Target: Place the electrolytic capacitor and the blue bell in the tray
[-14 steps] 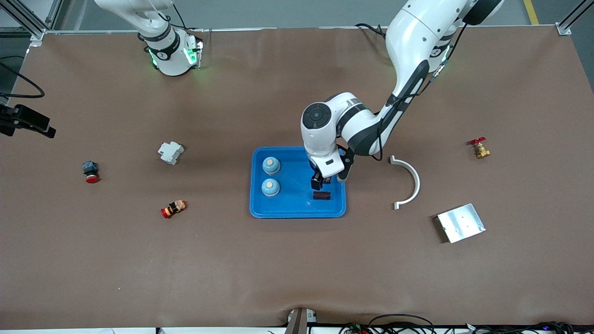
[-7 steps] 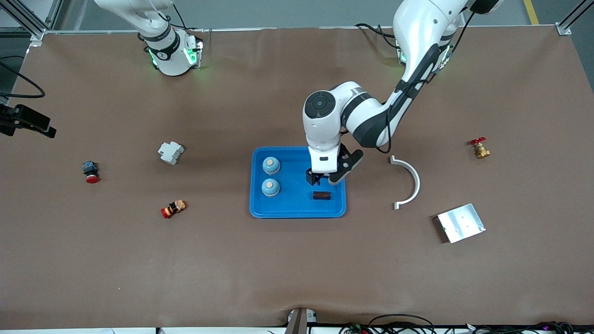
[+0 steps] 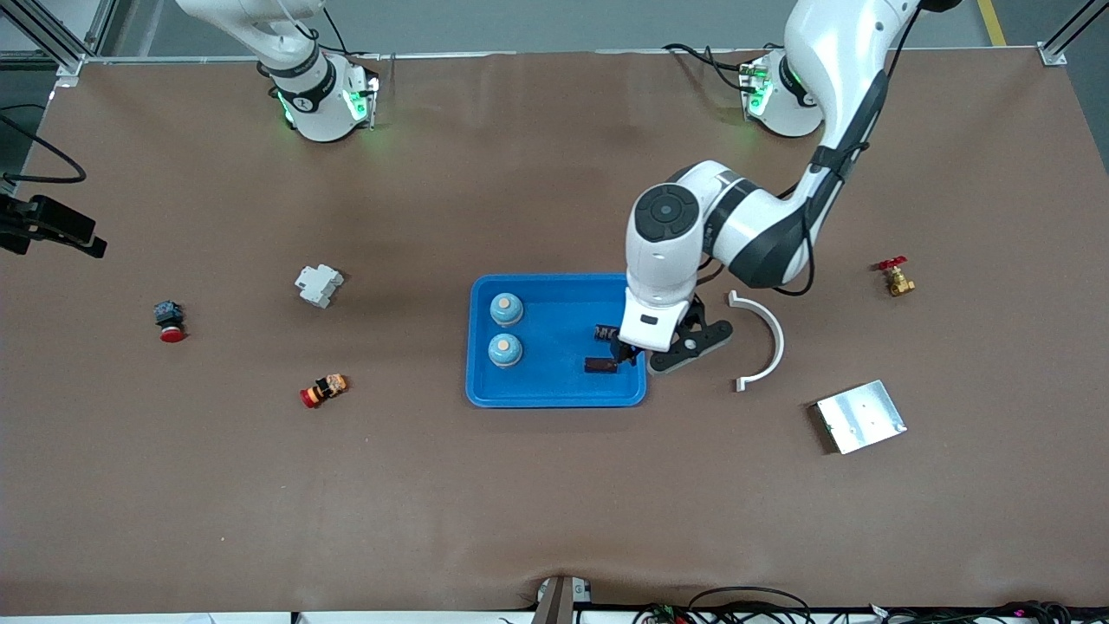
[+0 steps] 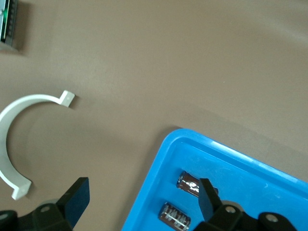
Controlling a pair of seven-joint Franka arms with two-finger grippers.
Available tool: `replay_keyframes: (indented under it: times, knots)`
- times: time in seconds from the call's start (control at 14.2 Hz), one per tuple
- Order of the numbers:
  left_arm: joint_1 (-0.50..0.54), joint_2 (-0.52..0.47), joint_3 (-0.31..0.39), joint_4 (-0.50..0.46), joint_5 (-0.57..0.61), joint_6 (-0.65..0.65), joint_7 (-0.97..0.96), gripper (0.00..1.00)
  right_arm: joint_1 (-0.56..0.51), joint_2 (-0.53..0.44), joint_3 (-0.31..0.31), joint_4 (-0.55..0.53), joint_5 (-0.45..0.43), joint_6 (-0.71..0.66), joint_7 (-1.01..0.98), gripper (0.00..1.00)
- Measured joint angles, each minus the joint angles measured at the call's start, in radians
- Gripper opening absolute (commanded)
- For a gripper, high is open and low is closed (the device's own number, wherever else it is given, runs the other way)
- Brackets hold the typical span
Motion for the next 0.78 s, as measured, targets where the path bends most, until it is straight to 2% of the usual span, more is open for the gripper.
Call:
replay_keyframes:
  times: [0.28,0.78]
  knots:
    - [0.047,-0.007,0.001,0.000,-0.004,-0.002,0.206,1.00,0.000,0.000,0.001,0.000,0.000,0.000,0.000,1.00]
    - [0.218,-0.065,0.000,0.002,-0.067,-0.013,0.558,1.00,0.000,0.000,0.002,0.000,0.000,0.000,0.000,1.00]
